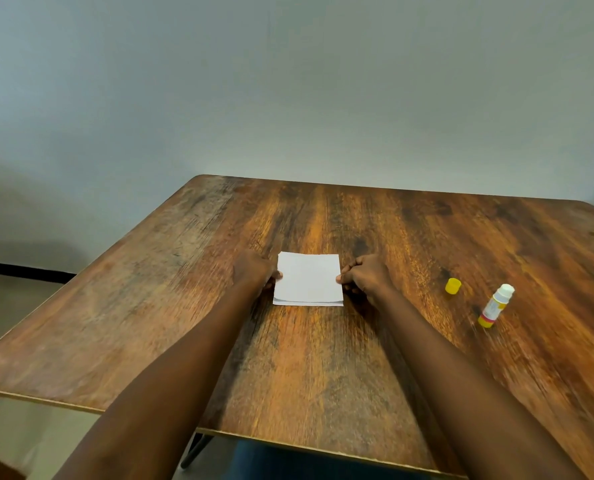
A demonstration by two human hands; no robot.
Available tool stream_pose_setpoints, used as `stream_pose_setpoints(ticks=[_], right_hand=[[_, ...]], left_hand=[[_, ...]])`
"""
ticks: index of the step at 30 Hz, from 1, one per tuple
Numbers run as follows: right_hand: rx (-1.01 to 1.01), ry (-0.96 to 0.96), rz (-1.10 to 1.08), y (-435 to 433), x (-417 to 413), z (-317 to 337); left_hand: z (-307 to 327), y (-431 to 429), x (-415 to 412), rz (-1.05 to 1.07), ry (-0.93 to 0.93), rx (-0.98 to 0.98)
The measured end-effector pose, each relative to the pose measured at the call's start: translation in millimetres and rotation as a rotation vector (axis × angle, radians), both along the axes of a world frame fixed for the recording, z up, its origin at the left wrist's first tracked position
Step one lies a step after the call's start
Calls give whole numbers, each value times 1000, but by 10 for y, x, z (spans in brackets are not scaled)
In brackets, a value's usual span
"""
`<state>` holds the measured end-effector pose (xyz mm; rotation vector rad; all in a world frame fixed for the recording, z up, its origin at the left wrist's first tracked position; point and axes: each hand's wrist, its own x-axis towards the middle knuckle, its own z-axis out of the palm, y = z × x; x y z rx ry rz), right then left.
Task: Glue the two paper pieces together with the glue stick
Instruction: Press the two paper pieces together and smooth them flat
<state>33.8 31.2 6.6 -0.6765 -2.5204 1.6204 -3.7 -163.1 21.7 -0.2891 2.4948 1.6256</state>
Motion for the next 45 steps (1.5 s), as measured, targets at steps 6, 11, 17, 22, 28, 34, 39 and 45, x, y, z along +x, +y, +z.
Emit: stream_pose_setpoints(ticks=[6,11,17,22,28,34,39,45], right_hand=[[30,-9,-25,-3,-20,-9],[46,-1,-20,-10,-14,-22],[51,1,-20,-13,-3,-15],[60,-1,-22,-21,5,-17],[67,-4,-24,-17,11,-5],[90,0,-21,-19,-2,-20],[110,3,-16,-29,-4,-31],[107,-3,-21,-30,5,-10]], left_hand=[[20,0,1,5,-3,10],[6,-11,22,-15,3,-5],[-14,-14,35,-15,2,-17],[-47,-5,12,-19,9,-1],[-81,10,21,-12,42,-26],[-81,10,18,-12,39,-29],[-72,0,7,0,1,-1],[-79,-10,5,20,-39,57]])
